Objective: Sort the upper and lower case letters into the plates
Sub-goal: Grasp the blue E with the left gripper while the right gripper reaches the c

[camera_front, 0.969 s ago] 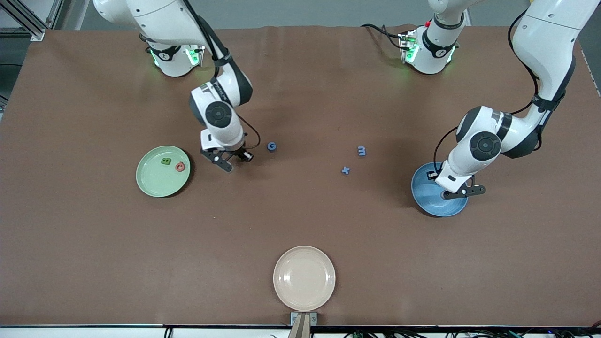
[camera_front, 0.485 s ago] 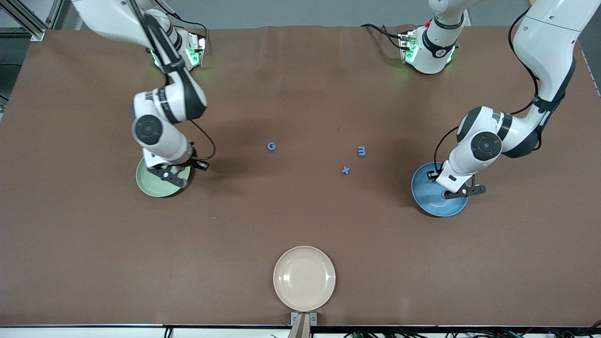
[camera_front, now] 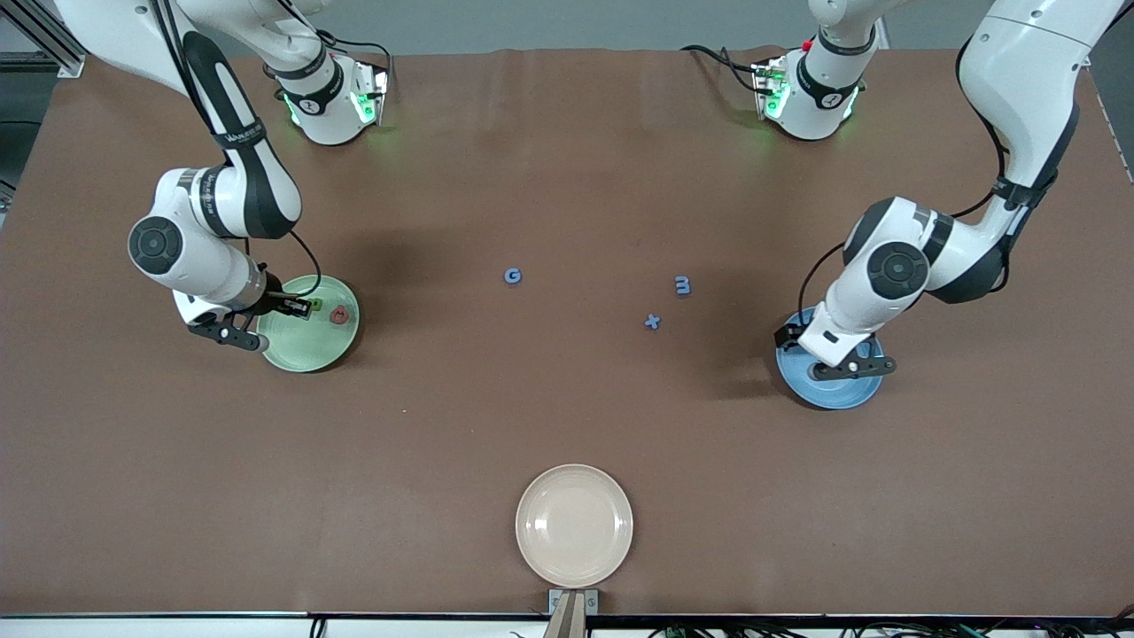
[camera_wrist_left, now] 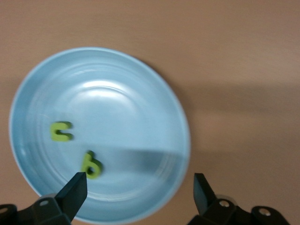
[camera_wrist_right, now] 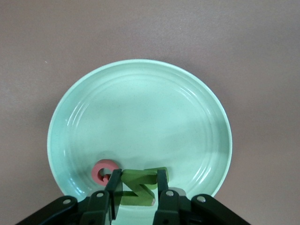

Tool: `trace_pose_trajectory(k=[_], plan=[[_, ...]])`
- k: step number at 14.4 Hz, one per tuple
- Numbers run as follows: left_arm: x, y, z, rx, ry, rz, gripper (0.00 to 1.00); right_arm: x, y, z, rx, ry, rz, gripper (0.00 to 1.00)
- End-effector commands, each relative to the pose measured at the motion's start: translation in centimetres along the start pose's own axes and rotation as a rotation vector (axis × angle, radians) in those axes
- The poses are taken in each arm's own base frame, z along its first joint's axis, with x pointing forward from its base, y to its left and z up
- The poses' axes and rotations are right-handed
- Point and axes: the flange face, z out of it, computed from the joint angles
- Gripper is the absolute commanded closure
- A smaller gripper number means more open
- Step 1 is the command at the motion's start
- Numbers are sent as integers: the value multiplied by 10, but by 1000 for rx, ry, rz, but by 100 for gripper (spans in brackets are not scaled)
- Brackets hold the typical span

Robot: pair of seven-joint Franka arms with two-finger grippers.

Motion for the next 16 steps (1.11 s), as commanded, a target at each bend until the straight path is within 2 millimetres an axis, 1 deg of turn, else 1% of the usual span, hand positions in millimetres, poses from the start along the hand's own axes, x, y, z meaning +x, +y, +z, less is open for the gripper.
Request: trace_pose_trajectory(k=[1, 2, 4, 6, 8, 9, 10, 12, 13, 14, 16], plan=[[-14, 46, -22, 4, 0, -18, 0, -7, 6, 0, -20, 36, -69, 100], [-24, 70, -23, -6, -1, -50, 0, -4, 16, 0, -32, 40, -82, 100], [-48, 122, -19, -4, -3, -62, 0, -1, 20, 6, -41, 46, -94, 99], [-67, 158, -13, -13, -17, -45, 0, 1, 22, 17, -42, 50, -96, 99], [-79, 179, -8, -22, -26, -61, 0, 6, 31, 29, -44, 57, -98, 99], [-83, 185, -3, -25, -36, -61, 0, 7, 32, 35, -44, 59, -104, 99], [-86, 186, 2, -15, -34, -52, 0, 8, 32, 40, -44, 62, -104, 98], [-90, 185, 18, 9, -26, -55, 0, 9, 31, 43, -43, 69, -105, 97], [-91, 186, 25, 7, -19, -65, 0, 10, 32, 45, -45, 67, -104, 89], [-93, 187, 30, -4, -20, -75, 0, 11, 32, 44, -44, 68, -102, 64], [-98, 186, 35, -27, -20, -86, 0, 11, 32, 43, -44, 67, -97, 0]])
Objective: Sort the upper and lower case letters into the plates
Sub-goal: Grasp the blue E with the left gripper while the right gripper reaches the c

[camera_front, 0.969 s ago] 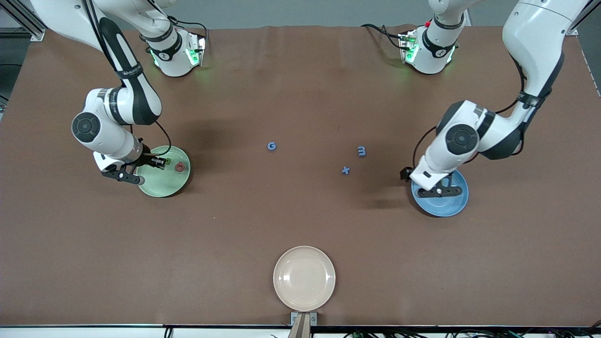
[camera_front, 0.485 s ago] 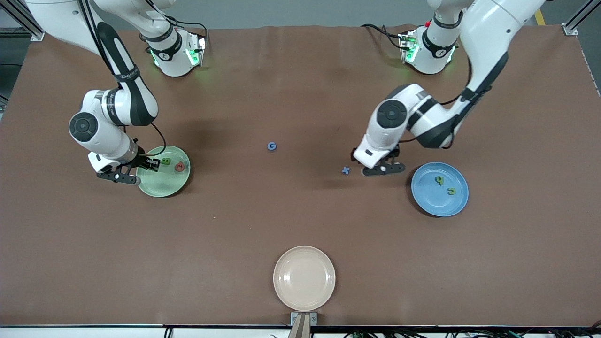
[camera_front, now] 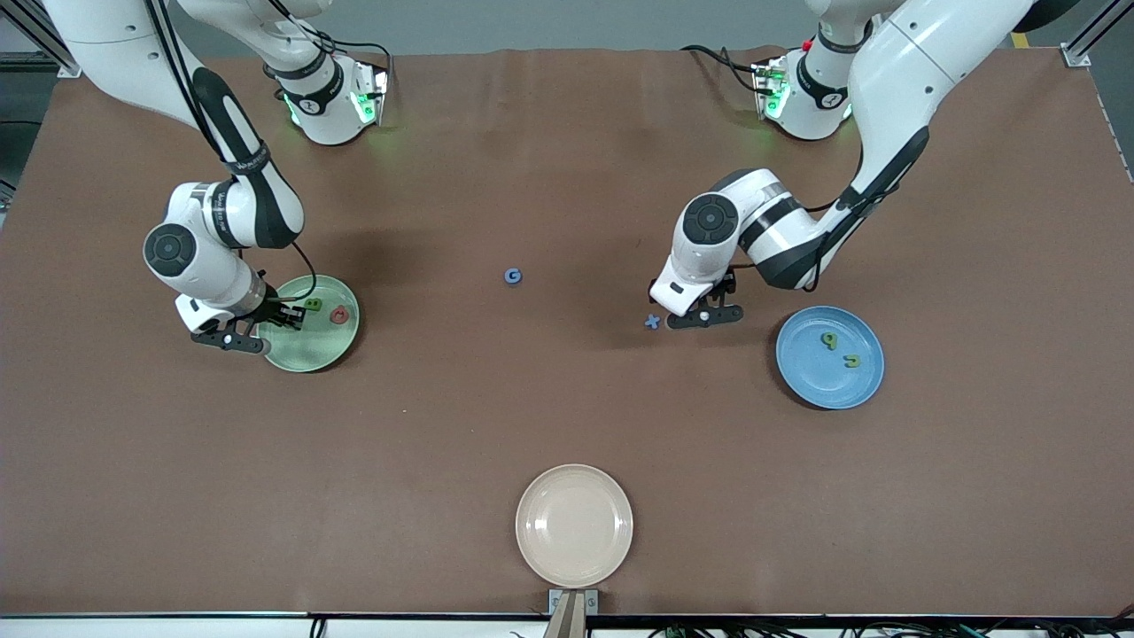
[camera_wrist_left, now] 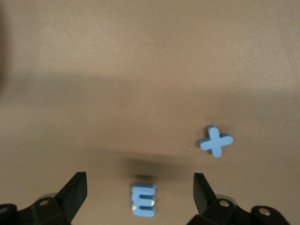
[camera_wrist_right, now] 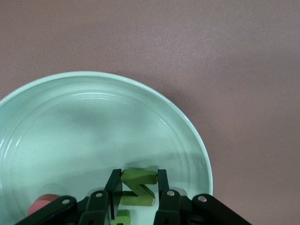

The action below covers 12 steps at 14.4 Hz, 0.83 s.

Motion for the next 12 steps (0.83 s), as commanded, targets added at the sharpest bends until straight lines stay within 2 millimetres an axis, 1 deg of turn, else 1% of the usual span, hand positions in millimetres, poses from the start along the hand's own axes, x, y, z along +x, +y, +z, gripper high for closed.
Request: trace_pose_trajectory(k=[1, 3, 4, 5, 6, 7, 8, 10, 12], plan=[[-7, -1, 7, -25, 12, -18, 1, 6, 3, -9, -3, 15, -13, 0], [-14, -1, 12, -39, 8, -34, 5, 6, -1, -16, -6, -3, -6, 0], [-18, -2, 15, -40, 3, -33, 9, 8, -6, -27, -1, -19, 7, 0], [-22, -6, 19, -32, -5, -32, 13, 6, -13, -36, -7, -45, 44, 0], [-25, -8, 22, -26, -11, -29, 18, 4, -26, -44, -11, -51, 67, 0], [-27, -8, 24, -24, -15, -27, 23, -2, -49, -51, -12, -43, 85, 0], [-30, -9, 26, -19, -19, -24, 28, -7, -64, -55, -15, -40, 133, 0], [-31, -10, 27, -17, -21, -33, 37, -28, -120, -57, -23, -38, 180, 0], [-33, -10, 28, -15, -23, -48, 45, -55, -180, -58, -4, -36, 218, 0]])
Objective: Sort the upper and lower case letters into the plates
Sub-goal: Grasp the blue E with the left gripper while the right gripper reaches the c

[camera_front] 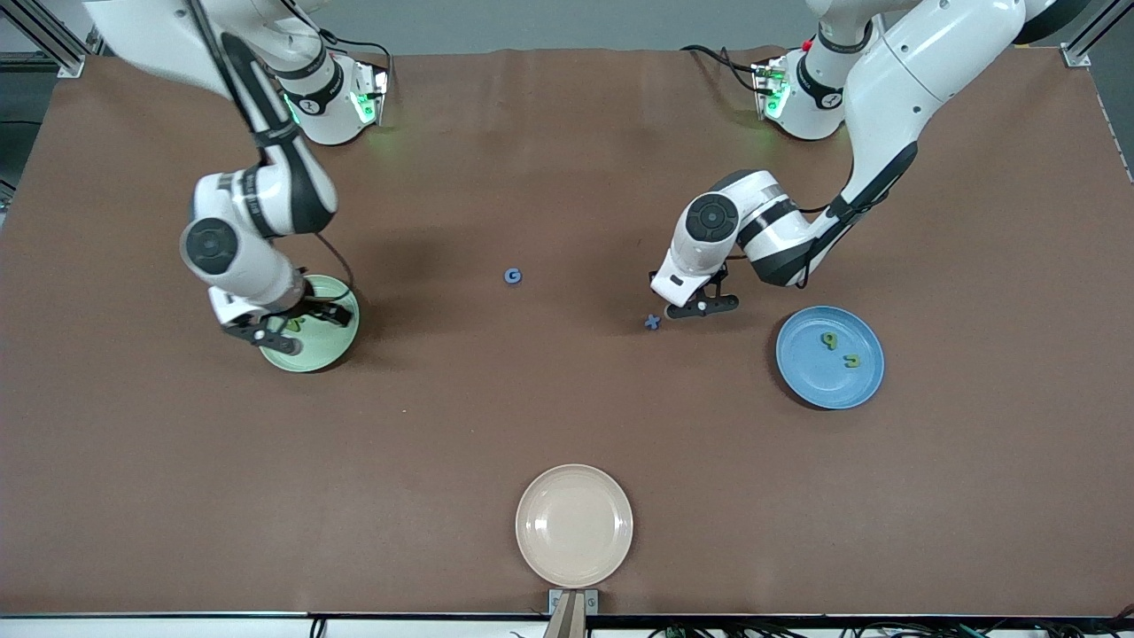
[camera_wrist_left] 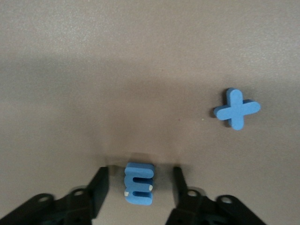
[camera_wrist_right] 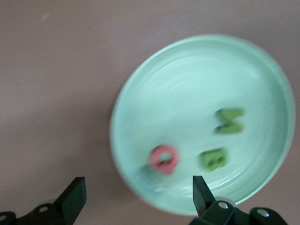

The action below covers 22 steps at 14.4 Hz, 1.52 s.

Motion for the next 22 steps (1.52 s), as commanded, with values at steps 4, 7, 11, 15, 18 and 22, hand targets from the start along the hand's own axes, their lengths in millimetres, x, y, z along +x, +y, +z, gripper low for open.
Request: trace_pose_trajectory(k=[4, 7, 11, 15, 18, 22], plan=[[-5, -5, -1, 5, 21, -25, 64, -99, -115, 0, 102, 27, 130, 0], [-5, -4, -2, 5, 25, -42, 78, -131, -150, 17, 100, 32, 196, 5], [-3, -6, -8, 15, 36, -50, 90, -152, -193, 30, 97, 34, 278, 12], [28, -27, -53, 70, 110, -42, 91, -170, -214, 47, 81, 32, 308, 24], [67, -67, -86, 89, 104, 6, 91, -180, -223, 51, 80, 33, 320, 24], [112, -138, -97, 68, 93, 60, 91, -188, -226, 52, 78, 33, 324, 34]])
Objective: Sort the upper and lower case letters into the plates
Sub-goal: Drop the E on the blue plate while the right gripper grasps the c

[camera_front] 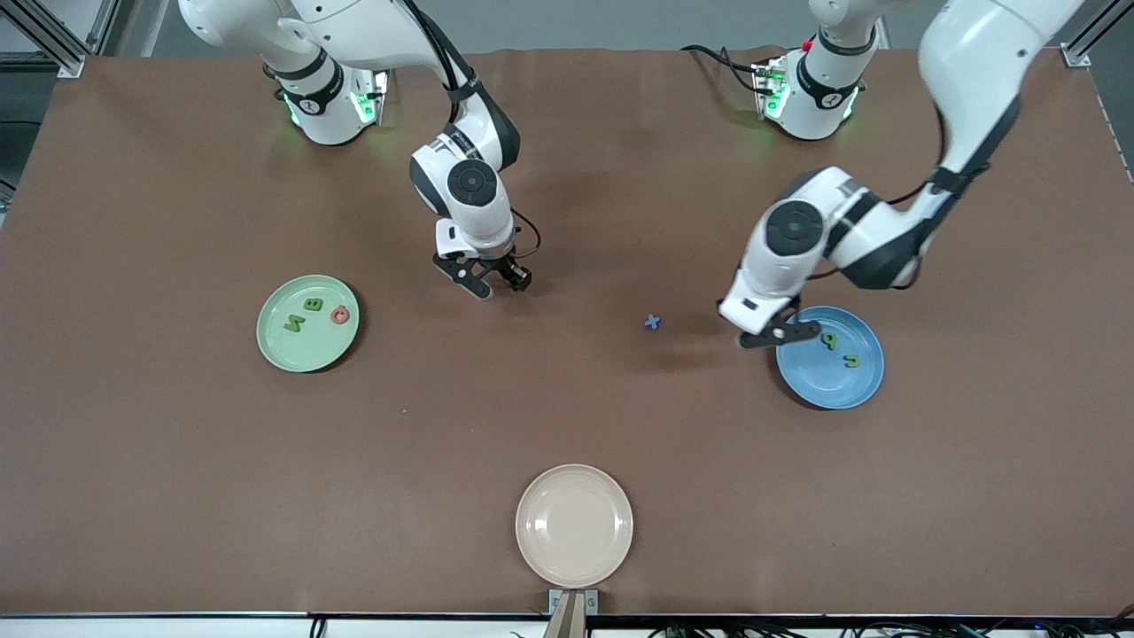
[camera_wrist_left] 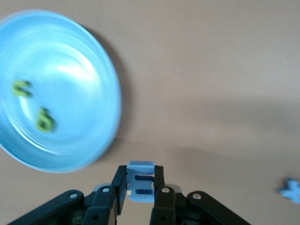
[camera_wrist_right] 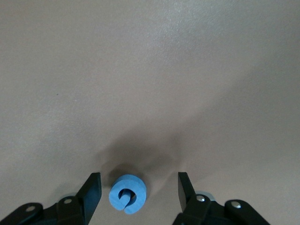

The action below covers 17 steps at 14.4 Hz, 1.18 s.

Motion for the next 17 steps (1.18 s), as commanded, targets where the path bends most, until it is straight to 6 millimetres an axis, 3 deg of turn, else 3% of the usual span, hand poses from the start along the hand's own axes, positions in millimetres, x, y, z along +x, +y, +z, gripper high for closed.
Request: trace_pose_trajectory(k=[1, 4, 8, 11, 12, 15, 16, 17], plan=[[18, -42, 6, -1, -8, 36, 91, -7, -4, 0, 4, 3, 18, 38], [34, -79, 27, -6, -7, 70, 91, -8, -4, 1, 2, 3, 27, 52], [41, -99, 61, -19, 9, 101, 90, -12, -4, 2, 1, 2, 22, 59], [41, -103, 80, -48, -5, 93, 88, -12, -4, 1, 2, 2, 22, 91], [40, -102, 82, -49, -5, 98, 88, -6, -3, 2, 0, 3, 27, 97], [36, -100, 86, -50, -13, 105, 87, 17, 0, -9, -1, 8, 3, 99], [37, -101, 86, -49, -13, 103, 83, 32, 4, -15, -16, 1, -19, 99], [37, -101, 85, -48, -9, 104, 71, 52, 10, -25, -34, -10, -38, 99]])
